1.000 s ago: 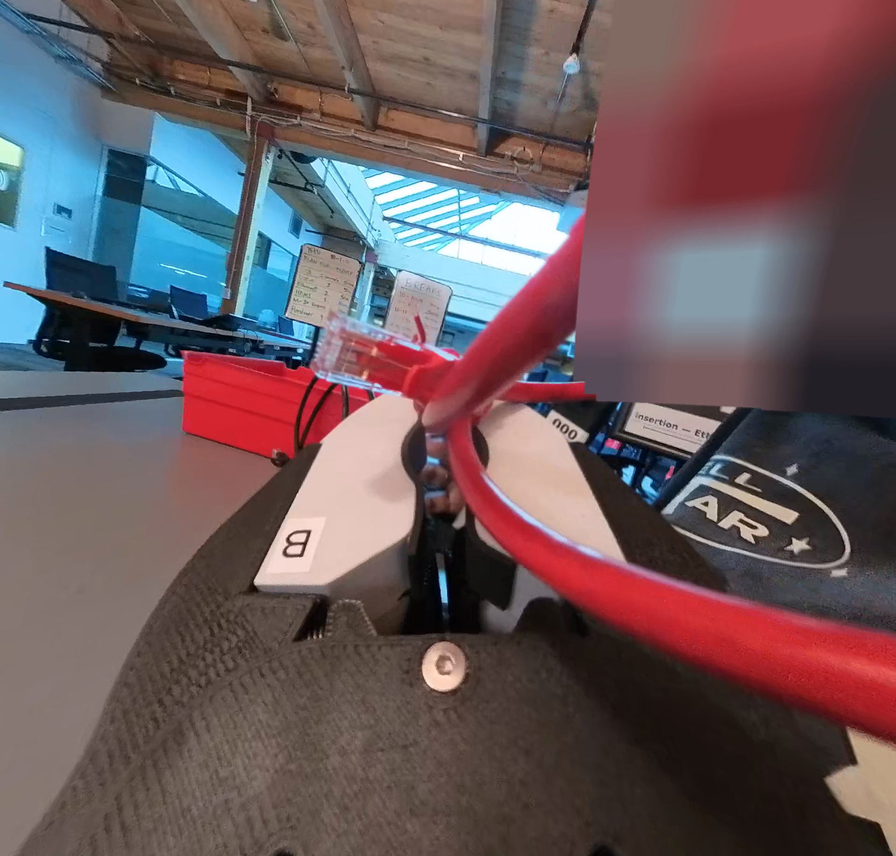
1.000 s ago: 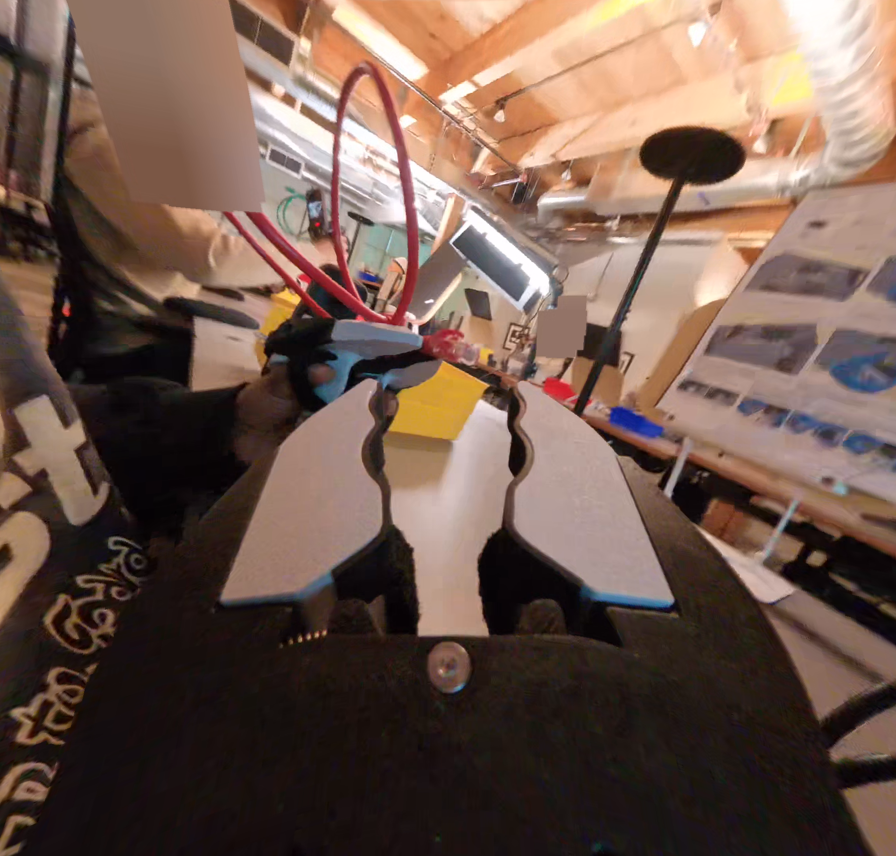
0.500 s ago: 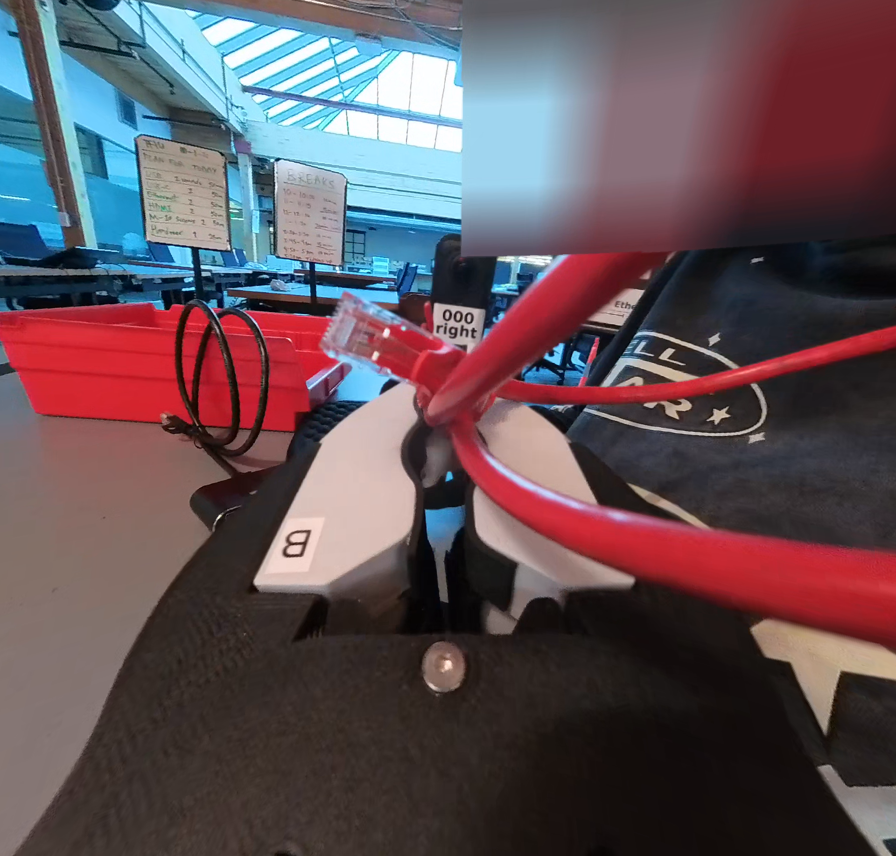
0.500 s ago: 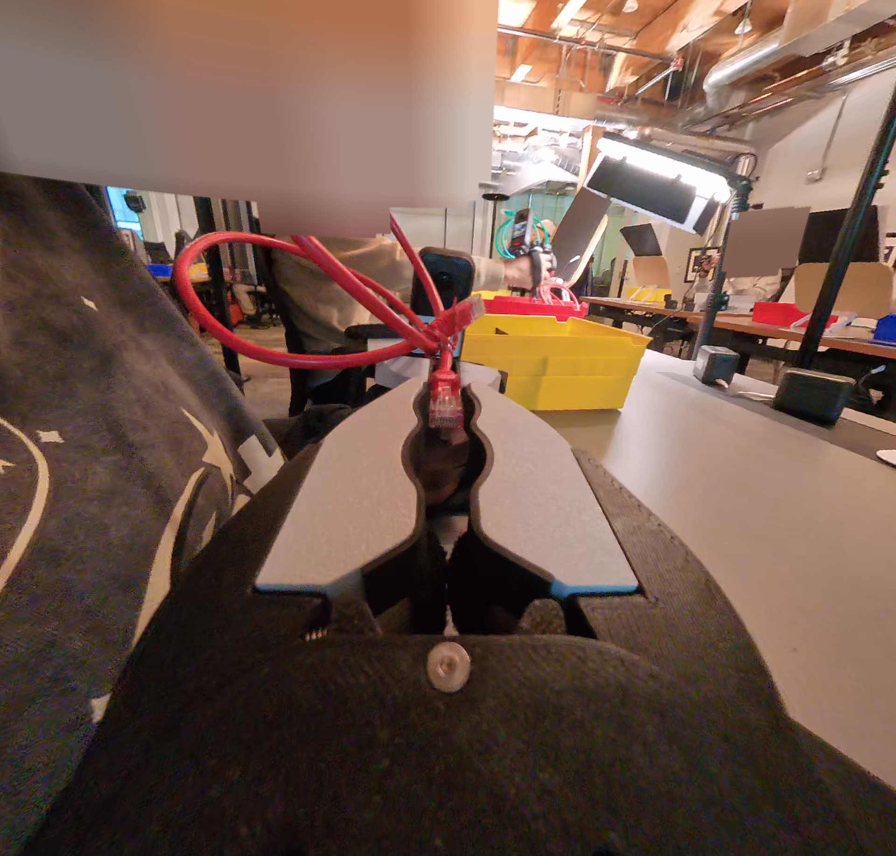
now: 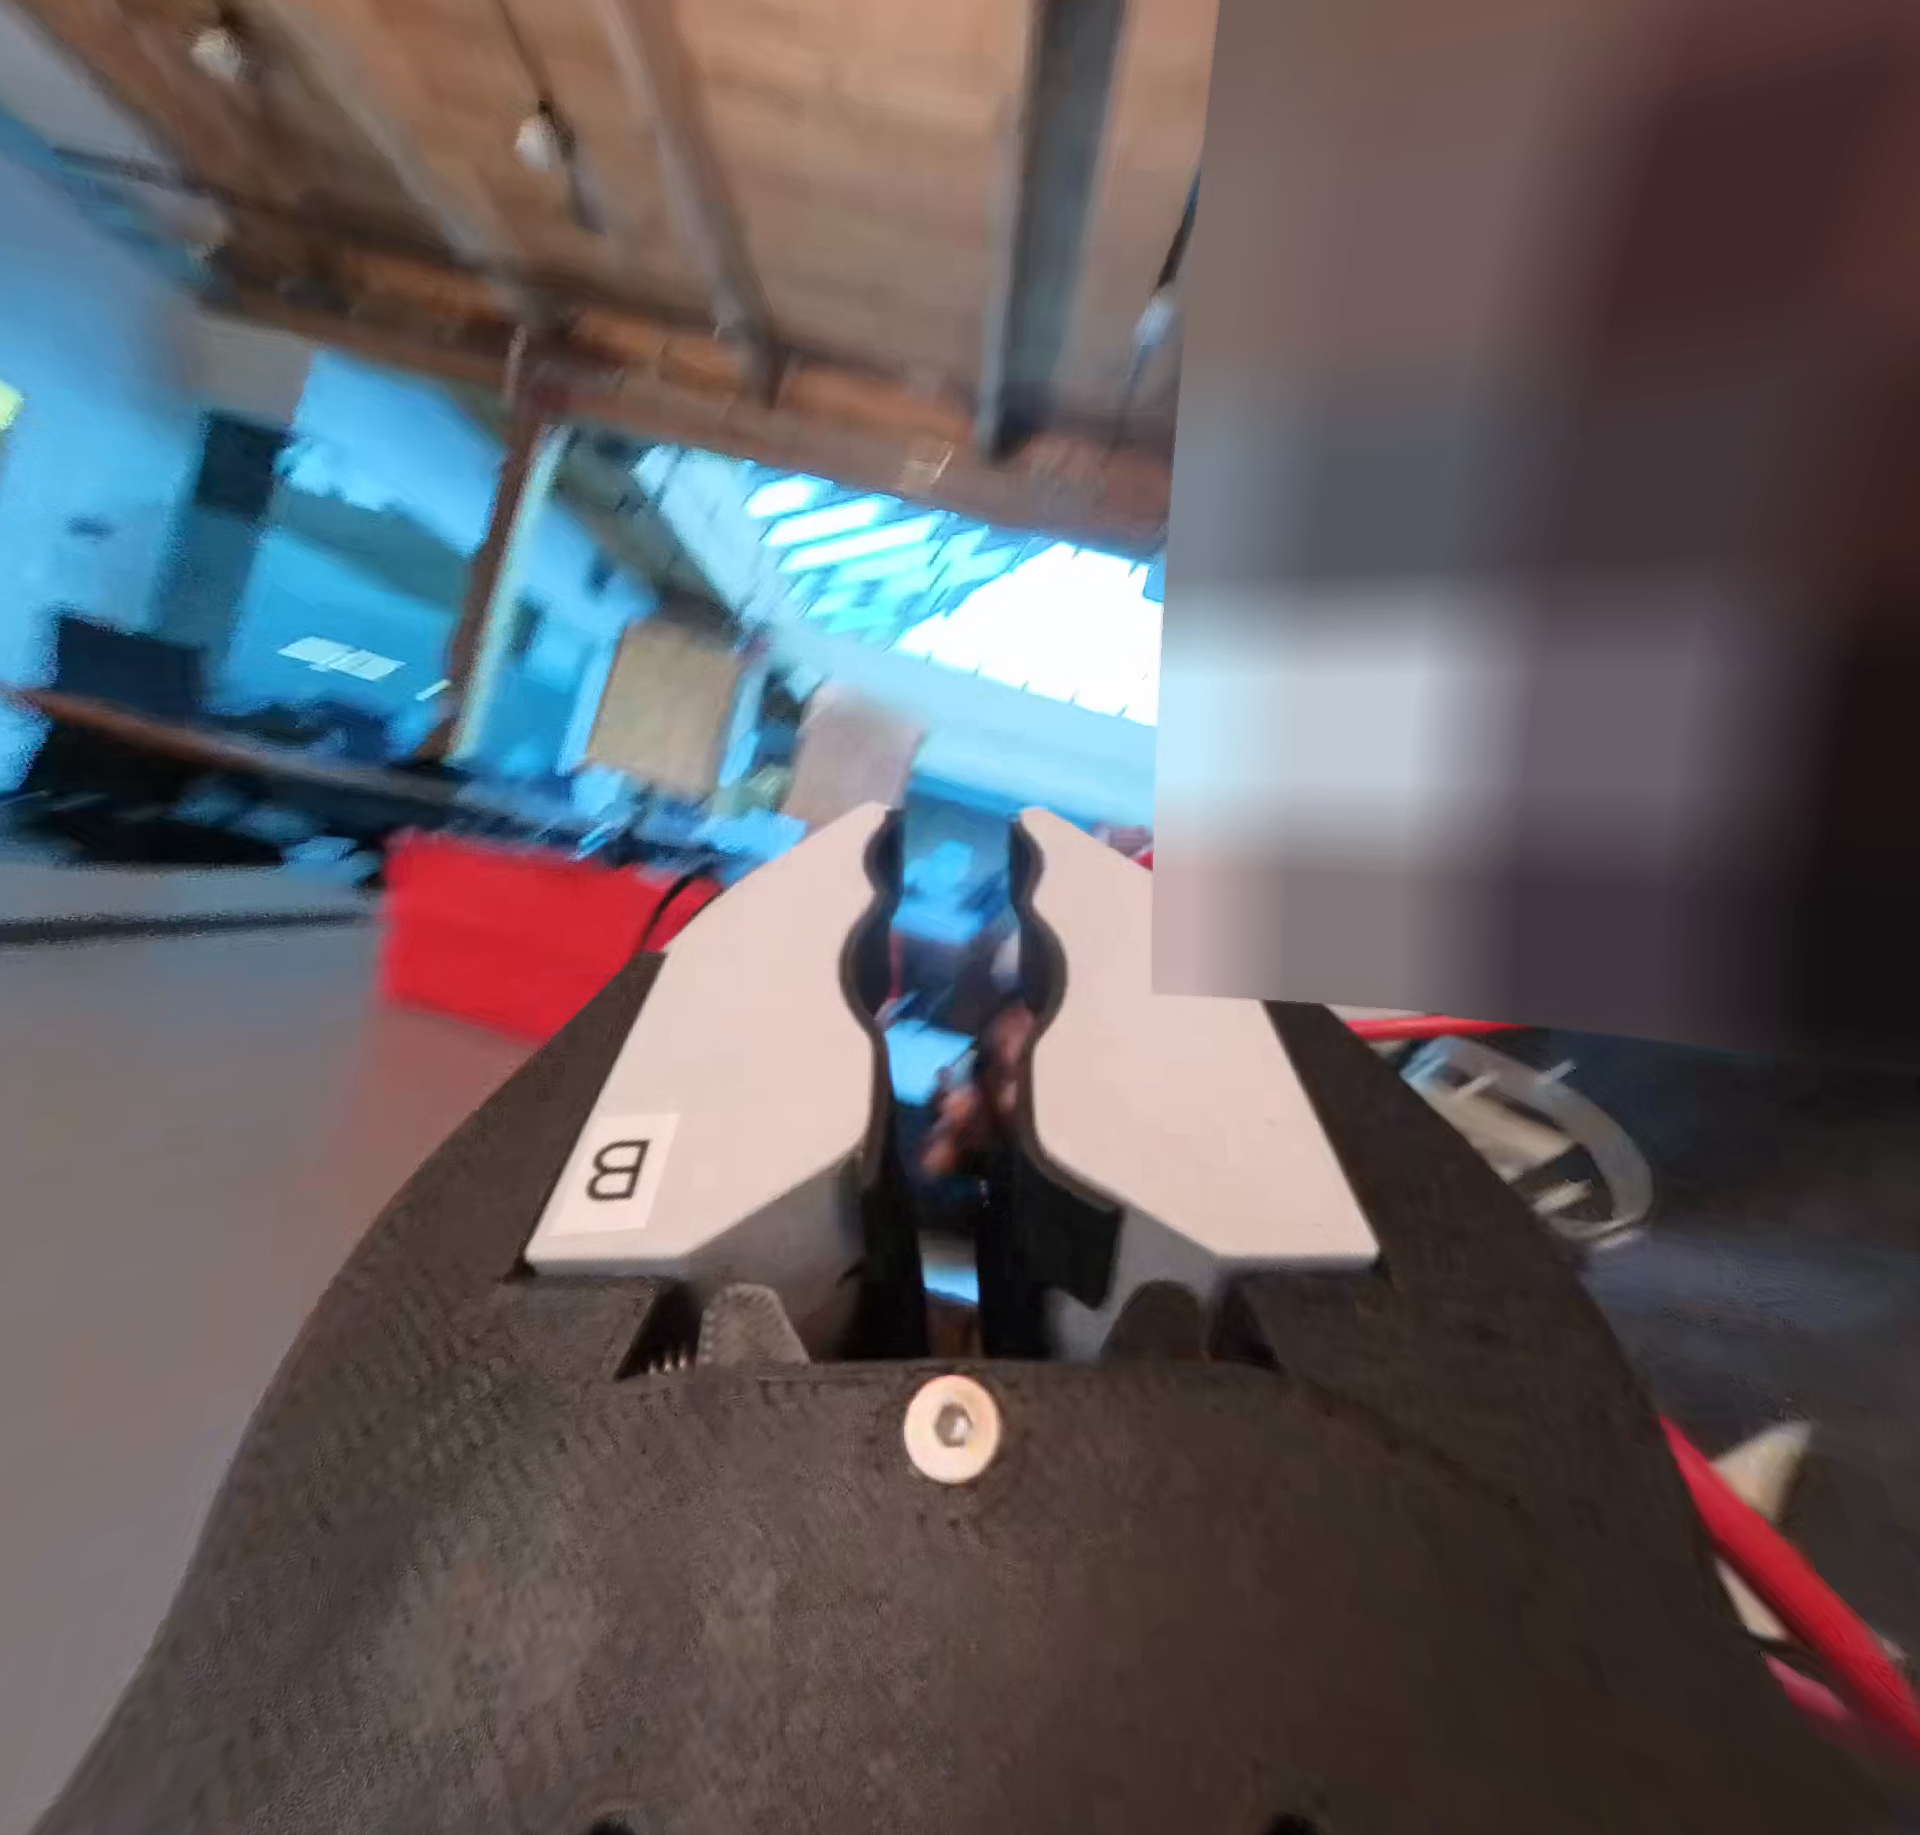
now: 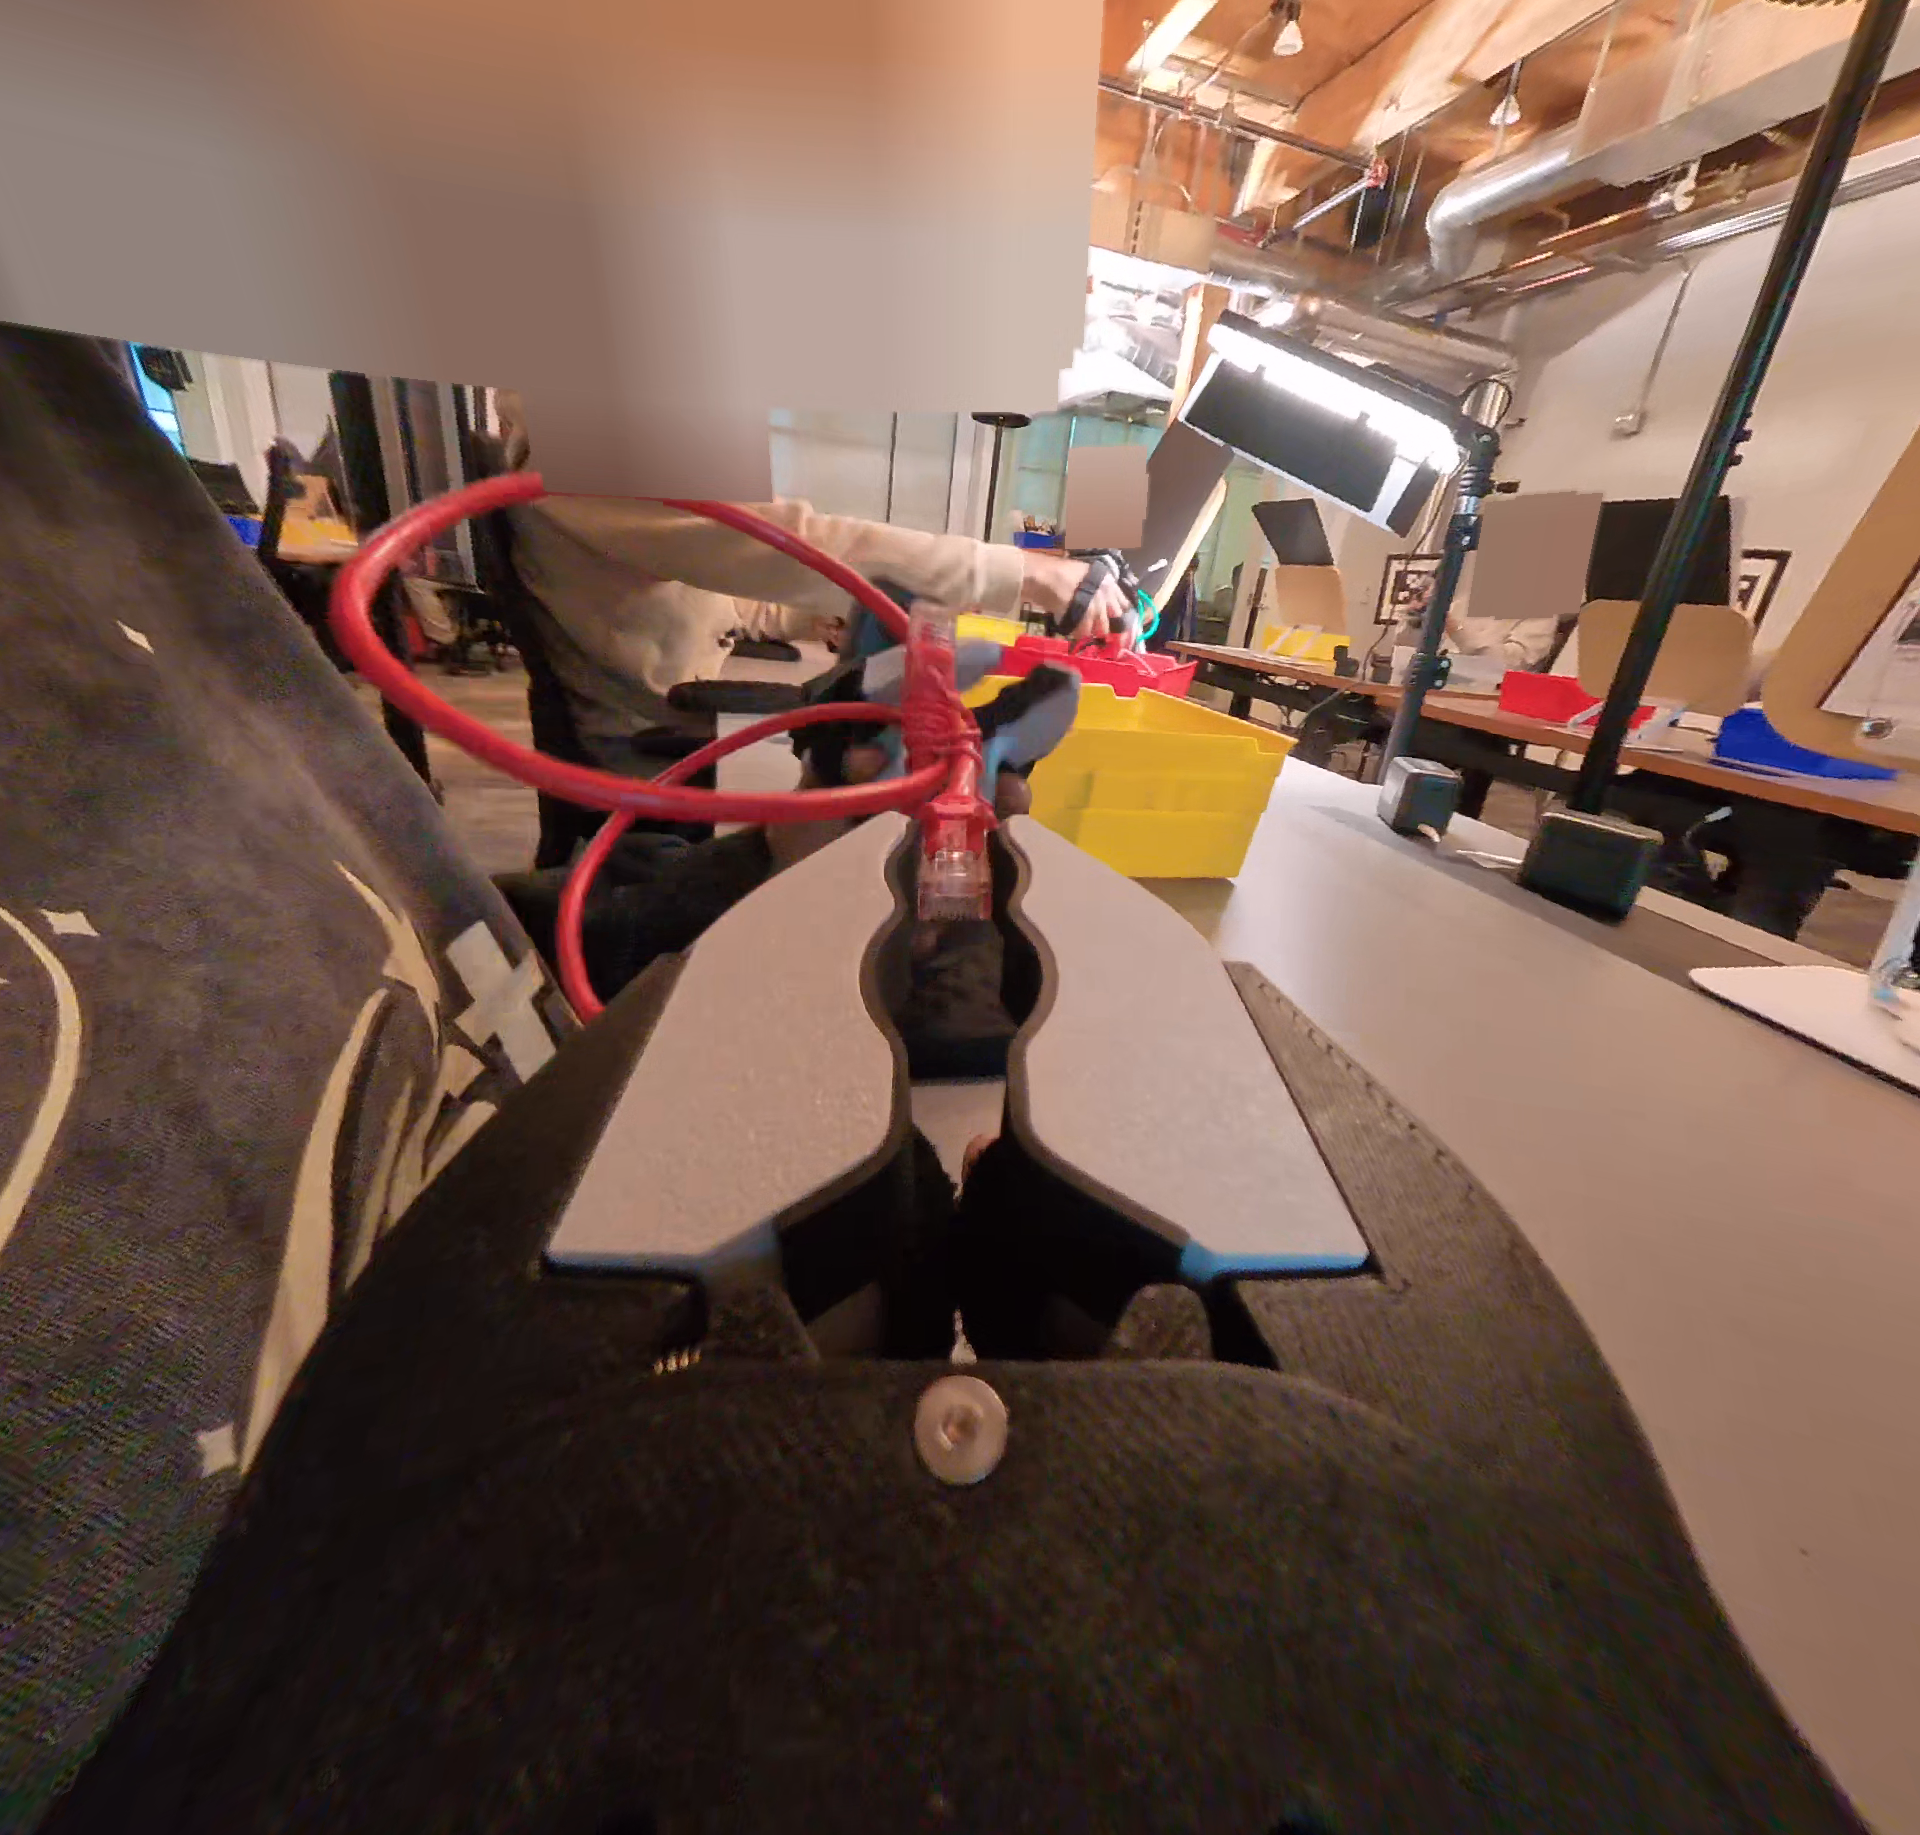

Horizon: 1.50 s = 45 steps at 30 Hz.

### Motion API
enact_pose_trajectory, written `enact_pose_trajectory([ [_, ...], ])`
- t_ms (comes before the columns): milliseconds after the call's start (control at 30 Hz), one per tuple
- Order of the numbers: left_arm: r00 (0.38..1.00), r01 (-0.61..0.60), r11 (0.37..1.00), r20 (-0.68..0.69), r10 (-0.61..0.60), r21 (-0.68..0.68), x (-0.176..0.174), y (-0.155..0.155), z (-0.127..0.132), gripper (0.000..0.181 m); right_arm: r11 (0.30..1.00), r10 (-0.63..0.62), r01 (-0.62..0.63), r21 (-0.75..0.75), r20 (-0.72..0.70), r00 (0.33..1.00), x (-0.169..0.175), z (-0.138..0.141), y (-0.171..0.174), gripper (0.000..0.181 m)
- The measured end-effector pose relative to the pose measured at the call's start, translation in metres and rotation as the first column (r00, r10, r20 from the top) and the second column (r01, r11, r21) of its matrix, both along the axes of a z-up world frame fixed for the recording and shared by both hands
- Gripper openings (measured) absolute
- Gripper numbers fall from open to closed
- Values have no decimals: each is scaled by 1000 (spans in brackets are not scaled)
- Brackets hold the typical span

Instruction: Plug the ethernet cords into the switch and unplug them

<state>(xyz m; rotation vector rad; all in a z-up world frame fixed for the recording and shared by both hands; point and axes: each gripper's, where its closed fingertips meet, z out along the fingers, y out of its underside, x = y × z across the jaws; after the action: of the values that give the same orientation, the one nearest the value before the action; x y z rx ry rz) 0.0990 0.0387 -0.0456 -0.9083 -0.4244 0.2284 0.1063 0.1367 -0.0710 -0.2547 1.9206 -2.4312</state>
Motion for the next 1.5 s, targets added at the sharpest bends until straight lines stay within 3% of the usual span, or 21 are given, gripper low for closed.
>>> enact_pose_trajectory([
  [67,991,-128,971,2,131,-200,-13,16,-17,28,1000,5,-5,-3,-5,1000,1,0,1,11],
  [100,990,-139,959,-36,134,-248,-11,23,-18,31,1000,23,-23,-18,10,1000,2,1,1,11],
  [300,954,-284,900,-188,232,-332,-10,21,-19,40,992,85,-75,-103,101,991,2,15,9,12],
  [367,931,-347,843,-264,254,-412,-11,27,-25,42,983,129,-105,-150,154,980,1,22,13,12],
  [567,864,-487,575,-456,211,-657,-22,51,-58,48,953,225,-158,-257,256,940,0,39,18,11],
  [633,857,-496,534,-484,176,-684,-23,57,-64,51,953,228,-165,-253,246,942,0,42,17,11],
  [767,881,-405,651,-465,90,-642,-5,65,-56,45,968,217,-183,-170,205,955,0,38,14,11],
  [900,886,-350,733,-460,57,-584,8,65,-46,34,971,229,-238,36,169,959,8,16,15,14],
  [1033,898,-324,737,-439,42,-593,10,69,-48,34,942,166,-158,297,-1,986,10,-18,13,16],
  [1167,901,-315,740,-431,37,-595,10,69,-49,31,904,153,-104,414,-86,985,6,-34,13,14],
  [1300,900,-309,732,-436,18,-607,12,71,-52,31,897,143,-10,443,-270,952,2,-45,15,28],
  [1367,901,-300,743,-434,14,-598,14,71,-50,31,908,129,57,416,-406,905,1,-49,15,30],
  [1400,902,-294,747,-432,10,-596,15,71,-50,31,911,114,93,403,-462,880,-1,-51,15,28],
  [1433,903,-291,746,-430,8,-598,15,71,-50,31,905,98,129,406,-494,864,-4,-54,16,11],
  [1500,904,-292,740,-427,6,-607,14,72,-52,31,912,54,171,374,-521,852,-9,-52,17,9],
])
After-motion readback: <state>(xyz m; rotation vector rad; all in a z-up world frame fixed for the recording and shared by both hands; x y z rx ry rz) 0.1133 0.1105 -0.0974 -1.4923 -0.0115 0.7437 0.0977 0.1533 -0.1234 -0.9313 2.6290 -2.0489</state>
